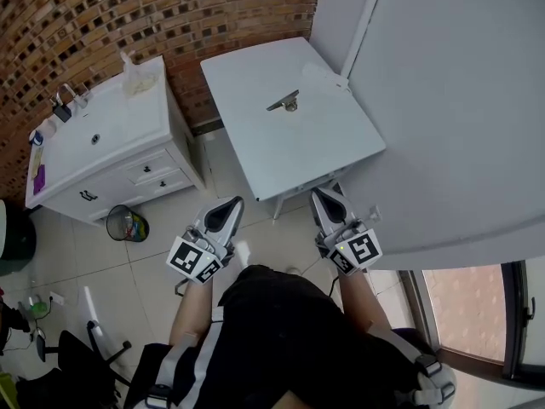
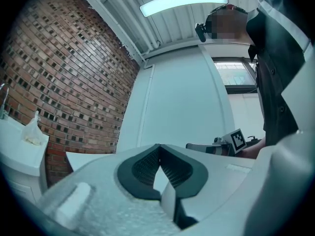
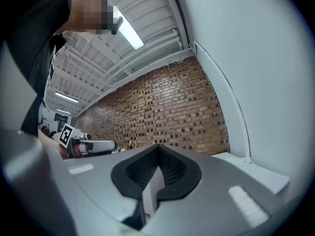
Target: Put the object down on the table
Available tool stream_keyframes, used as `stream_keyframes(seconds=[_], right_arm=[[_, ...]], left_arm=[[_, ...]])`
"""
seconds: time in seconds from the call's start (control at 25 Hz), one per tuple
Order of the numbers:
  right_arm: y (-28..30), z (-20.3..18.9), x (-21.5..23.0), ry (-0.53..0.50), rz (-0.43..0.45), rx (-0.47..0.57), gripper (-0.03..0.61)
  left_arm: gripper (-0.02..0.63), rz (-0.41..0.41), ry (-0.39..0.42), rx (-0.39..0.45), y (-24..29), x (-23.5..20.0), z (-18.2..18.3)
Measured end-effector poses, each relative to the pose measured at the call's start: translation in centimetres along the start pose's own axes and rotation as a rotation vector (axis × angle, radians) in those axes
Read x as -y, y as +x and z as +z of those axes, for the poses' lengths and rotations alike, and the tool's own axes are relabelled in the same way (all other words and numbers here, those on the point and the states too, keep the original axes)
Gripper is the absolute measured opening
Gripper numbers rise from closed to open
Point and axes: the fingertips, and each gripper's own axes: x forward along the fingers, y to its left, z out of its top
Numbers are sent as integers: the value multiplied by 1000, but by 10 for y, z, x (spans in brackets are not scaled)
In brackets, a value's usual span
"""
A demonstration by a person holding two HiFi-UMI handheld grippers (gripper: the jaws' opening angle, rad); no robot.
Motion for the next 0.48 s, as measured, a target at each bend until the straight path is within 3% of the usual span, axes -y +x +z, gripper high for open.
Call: stream_keyframes(seconds=[0.48], right_arm=[[20,2,-13,-11,22,3,-2]], left_arm=[[-2,64,-18,4,-30,-31,2]])
